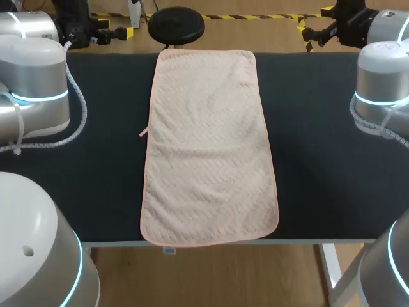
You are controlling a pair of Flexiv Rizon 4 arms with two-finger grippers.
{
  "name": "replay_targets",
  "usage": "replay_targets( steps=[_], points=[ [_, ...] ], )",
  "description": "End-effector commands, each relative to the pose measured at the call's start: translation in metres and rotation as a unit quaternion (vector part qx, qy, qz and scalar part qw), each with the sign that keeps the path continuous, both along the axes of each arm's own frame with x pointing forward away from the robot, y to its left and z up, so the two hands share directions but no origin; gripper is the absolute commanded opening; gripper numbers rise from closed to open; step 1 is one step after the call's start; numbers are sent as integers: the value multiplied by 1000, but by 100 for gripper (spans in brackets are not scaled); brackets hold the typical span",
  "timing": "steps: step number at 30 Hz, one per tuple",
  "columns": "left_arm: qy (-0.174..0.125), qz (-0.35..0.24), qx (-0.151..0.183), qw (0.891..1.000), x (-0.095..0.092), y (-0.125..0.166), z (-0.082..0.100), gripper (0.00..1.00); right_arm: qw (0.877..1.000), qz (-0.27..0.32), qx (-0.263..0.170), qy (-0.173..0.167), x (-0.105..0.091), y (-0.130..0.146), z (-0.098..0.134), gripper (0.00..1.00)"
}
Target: Fold the towel
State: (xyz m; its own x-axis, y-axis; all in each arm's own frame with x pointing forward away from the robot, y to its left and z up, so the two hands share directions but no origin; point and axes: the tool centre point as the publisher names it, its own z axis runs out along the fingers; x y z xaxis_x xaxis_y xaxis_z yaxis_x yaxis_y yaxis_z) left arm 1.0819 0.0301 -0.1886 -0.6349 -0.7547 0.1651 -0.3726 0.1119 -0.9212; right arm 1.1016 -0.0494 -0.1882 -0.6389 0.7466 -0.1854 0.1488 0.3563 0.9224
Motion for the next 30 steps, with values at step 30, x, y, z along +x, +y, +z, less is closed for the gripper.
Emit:
replay_targets(
  steps=[30],
  points=[
    [198, -283, 406, 846, -8, -45, -100, 100, 860, 157, -440, 207, -41, 97, -106, 100]
  ],
)
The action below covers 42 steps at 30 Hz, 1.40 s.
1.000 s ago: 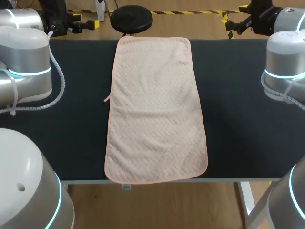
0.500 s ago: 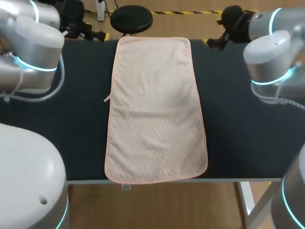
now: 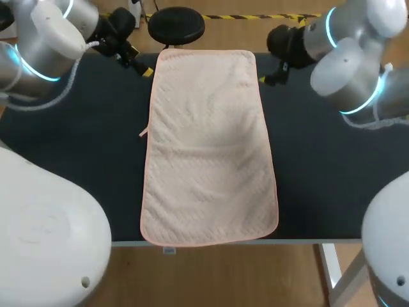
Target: Fold the towel
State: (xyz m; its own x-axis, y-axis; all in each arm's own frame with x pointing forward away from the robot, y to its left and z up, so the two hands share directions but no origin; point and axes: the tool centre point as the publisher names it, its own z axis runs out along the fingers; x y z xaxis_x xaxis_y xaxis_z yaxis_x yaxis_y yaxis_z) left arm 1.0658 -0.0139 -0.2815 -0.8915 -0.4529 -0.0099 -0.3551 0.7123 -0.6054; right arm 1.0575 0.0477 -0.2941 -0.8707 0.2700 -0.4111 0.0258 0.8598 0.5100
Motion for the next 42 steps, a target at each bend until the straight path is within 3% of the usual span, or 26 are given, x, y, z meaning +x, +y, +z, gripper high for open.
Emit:
replay_targets(
  steps=[1, 10, 17, 26, 31, 35, 38, 42],
  points=[
    [91, -85, 177, 976, 7, -2, -10, 100, 977, -31, -175, 121, 1, 1, -5, 100],
    [116, -170, 235, 950, 6, -14, -43, 100, 957, -7, -200, 210, -17, 15, -50, 100],
    [150, -209, 238, 936, 8, -23, -66, 100, 945, 10, -238, 224, -18, 16, -77, 100],
    [152, -247, 246, 925, -4, -30, -86, 100, 937, 44, -270, 218, -20, 18, -101, 100],
    [151, -255, 237, 925, -8, -32, -95, 100, 937, 54, -282, 200, -18, 18, -108, 100],
    [140, -245, 227, 932, -12, -36, -101, 100, 940, 54, -275, 197, -14, 18, -110, 100],
    [115, -226, 213, 943, -16, -38, -107, 100, 940, 56, -275, 192, -13, 18, -114, 100],
    [101, -221, 211, 947, -20, -41, -113, 100, 943, 59, -269, 187, -13, 20, -116, 100]
  ],
)
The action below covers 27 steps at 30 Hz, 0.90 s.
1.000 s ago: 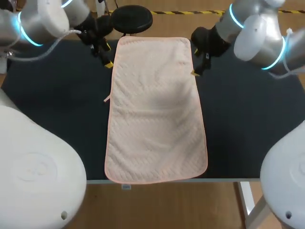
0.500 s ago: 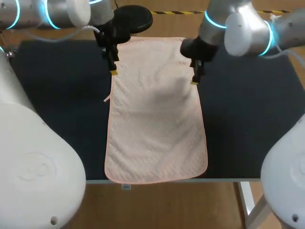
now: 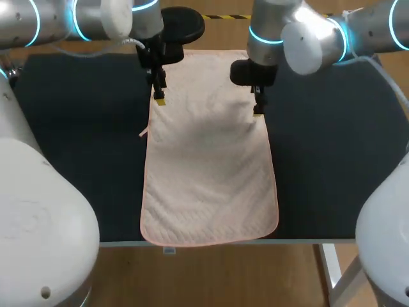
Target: Fold the towel
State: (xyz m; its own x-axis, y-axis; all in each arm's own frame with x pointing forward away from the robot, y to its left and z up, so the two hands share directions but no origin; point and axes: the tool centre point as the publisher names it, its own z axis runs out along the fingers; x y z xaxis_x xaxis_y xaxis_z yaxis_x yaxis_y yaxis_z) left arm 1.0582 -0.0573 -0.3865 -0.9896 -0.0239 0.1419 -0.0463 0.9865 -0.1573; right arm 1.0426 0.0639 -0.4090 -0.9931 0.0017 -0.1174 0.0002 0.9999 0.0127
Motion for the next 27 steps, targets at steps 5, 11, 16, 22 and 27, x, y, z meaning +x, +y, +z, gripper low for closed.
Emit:
replay_targets(
  steps=[5, 11, 16, 22, 27],
  points=[
    [-46, -1, -5, 999, -18, -1, -12, 100, 1000, -7, -12, -2, 5, 3, -1, 100],
    [-62, -16, 18, 998, -26, -4, -18, 100, 1000, -9, -6, -3, 7, 2, -3, 100],
    [-65, -27, 30, 997, -33, -5, -20, 100, 1000, -13, 2, -2, 10, 0, -7, 100],
    [-74, -36, 42, 996, -39, -4, -25, 100, 1000, -12, 6, 1, 8, 1, -6, 100],
    [-78, -32, 45, 995, -42, -3, -28, 100, 1000, -11, 7, 5, 3, 2, -8, 100]
  ],
)
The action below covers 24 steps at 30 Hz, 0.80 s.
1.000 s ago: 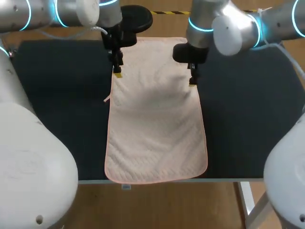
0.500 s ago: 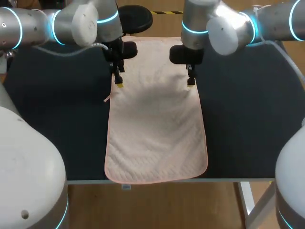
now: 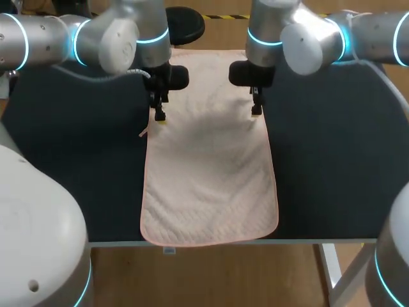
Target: Fold the towel
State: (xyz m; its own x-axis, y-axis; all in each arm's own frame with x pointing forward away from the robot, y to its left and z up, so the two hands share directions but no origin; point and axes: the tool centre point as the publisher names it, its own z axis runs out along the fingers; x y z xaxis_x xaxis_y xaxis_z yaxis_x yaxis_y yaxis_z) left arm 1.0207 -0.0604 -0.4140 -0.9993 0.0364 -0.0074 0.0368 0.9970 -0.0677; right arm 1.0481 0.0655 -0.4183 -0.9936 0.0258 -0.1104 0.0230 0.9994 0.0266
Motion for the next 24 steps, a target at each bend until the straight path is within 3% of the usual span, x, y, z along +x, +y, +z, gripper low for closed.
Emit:
replay_targets(
  steps=[1, 8, 24],
  points=[
    [-3, 2, -1, 1000, -4, 0, -1, 100, 1000, 1, 0, 2, -3, 0, 1, 100],
    [-2, 8, -11, 1000, -4, 0, -8, 100, 1000, 0, 2, 7, -4, 0, -6, 100],
    [-11, 16, 1, 1000, 4, 1, -24, 100, 1000, 1, 6, 9, -8, 0, -21, 100]
  ],
)
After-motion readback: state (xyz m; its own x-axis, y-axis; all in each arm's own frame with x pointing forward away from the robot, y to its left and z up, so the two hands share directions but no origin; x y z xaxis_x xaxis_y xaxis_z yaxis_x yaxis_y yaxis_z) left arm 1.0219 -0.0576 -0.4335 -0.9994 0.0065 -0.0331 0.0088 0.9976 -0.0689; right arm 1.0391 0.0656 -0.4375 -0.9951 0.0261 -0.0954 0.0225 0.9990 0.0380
